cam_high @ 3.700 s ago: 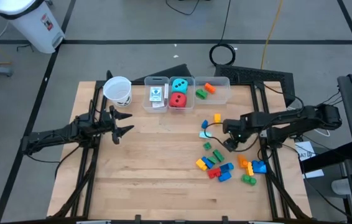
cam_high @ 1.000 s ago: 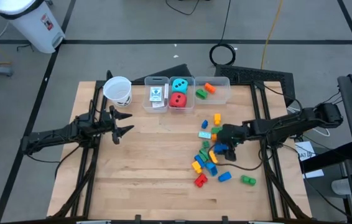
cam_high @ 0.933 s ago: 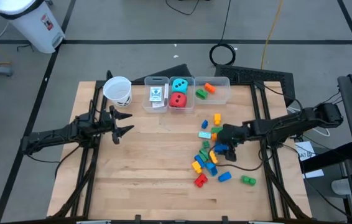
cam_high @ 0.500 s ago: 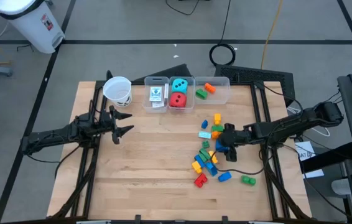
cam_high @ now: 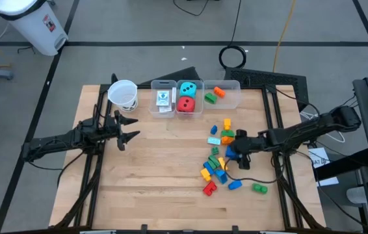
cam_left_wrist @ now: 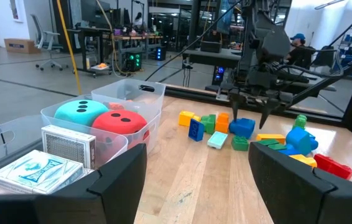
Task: Pick & Place Toys
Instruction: Put the blue game piece into the right transparent bin
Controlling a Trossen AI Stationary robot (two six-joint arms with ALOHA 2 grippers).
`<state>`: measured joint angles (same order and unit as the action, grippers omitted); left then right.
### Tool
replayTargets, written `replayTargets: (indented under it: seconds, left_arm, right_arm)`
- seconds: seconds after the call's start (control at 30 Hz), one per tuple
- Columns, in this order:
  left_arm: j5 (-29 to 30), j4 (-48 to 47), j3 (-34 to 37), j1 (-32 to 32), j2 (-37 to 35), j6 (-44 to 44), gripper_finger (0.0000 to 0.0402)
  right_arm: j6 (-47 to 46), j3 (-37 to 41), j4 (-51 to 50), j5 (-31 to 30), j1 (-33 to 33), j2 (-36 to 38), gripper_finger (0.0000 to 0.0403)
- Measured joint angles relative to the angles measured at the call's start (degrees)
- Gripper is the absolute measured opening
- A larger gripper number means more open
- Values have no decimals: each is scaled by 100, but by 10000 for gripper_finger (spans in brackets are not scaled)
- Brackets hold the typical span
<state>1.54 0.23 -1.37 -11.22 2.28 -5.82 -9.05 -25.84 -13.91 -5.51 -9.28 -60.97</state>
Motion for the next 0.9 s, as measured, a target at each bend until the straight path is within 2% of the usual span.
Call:
replayTargets:
  seconds: [0.17,0.47,0.67,0.9]
  left_arm:
    - [0,0,0,0,0,0,287]
    - [0,0,0,0,1,0,287]
    - [0,0,0,0,1,0,287]
    - [0,0,0,0,1,0,287]
  right_arm:
    - [-130,-29,-260,21,17,87,310]
    - [-414,109,-586,-39,5,-169,303]
    - [-537,187,-376,-61,32,-422,291]
    - [-674,192,-328,-44,31,-391,265]
